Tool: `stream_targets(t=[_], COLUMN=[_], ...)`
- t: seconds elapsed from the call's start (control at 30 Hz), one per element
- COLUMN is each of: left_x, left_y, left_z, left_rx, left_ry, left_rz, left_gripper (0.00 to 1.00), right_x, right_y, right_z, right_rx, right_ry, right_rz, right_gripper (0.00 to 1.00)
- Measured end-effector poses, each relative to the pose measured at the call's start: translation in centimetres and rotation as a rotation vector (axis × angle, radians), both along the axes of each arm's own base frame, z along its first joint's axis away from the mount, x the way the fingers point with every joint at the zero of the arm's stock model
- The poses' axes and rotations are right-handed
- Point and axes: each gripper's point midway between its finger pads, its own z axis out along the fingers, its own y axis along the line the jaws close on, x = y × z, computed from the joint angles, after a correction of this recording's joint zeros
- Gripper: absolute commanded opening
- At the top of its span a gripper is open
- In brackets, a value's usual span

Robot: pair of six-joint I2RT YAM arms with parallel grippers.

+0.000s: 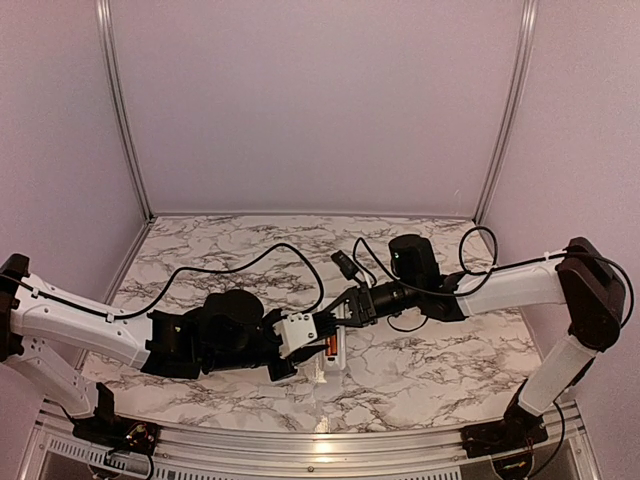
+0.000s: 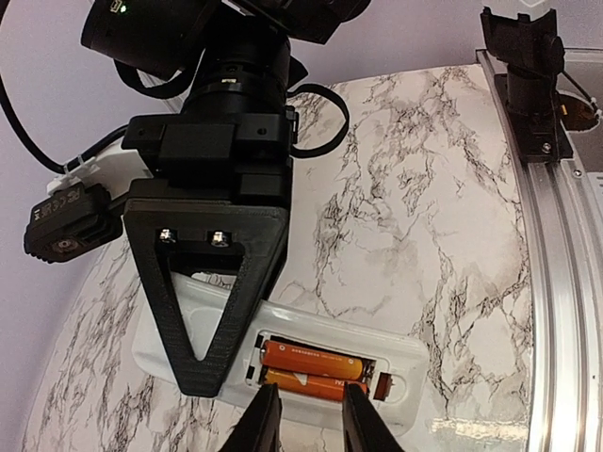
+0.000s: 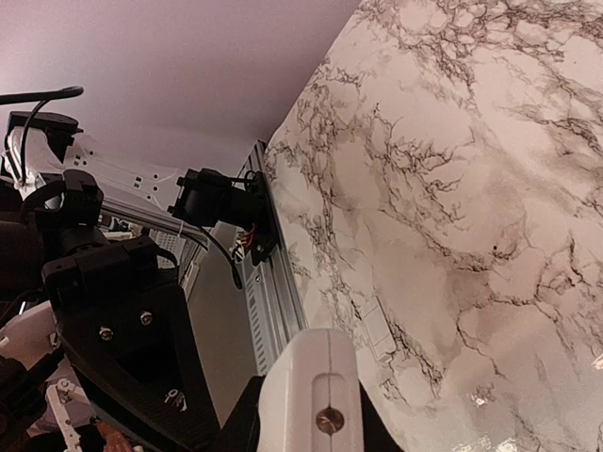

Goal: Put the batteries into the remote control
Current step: Load the battery into the battery compartment.

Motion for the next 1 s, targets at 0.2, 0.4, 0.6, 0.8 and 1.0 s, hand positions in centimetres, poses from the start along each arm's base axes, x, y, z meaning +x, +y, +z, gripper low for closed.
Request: stream_targets(t=[0.2, 0.4, 0.6, 0.8, 1.0], left_x=[0.3, 0.5, 0.5, 0.5, 0.6], left_y=[0.1, 0.0, -0.2, -0.6, -0.9], left_z=[0.0, 0.2, -0.1, -0.1, -0.1], left_rx=[0.009, 0.01, 0.016, 0.019, 0.023], left_ry=[-0.021, -0.032, -0.031, -0.032, -0.034], left_rz=[0.014, 0.022, 0.019, 0.014, 0.012], left_gripper=[0.24, 0.24, 0.21, 0.2, 0.18], right_x=[-0.1, -0.4, -0.7, -0.8, -0.9], right_y=[0.0, 0.1, 0.3, 0.4, 0.4], right_z=[-0.1, -0.2, -0.2, -0.2, -0.2], right_rx=[-0.004, -0.008, -0.009, -0.013, -0.014], right_ry=[-0.007, -0.006, -0.006, -0.002, -0.001], right_rz=[0.005, 0.014, 0.025, 0.032, 0.038], right_gripper=[0.0, 0.0, 0.0, 0.0, 0.0])
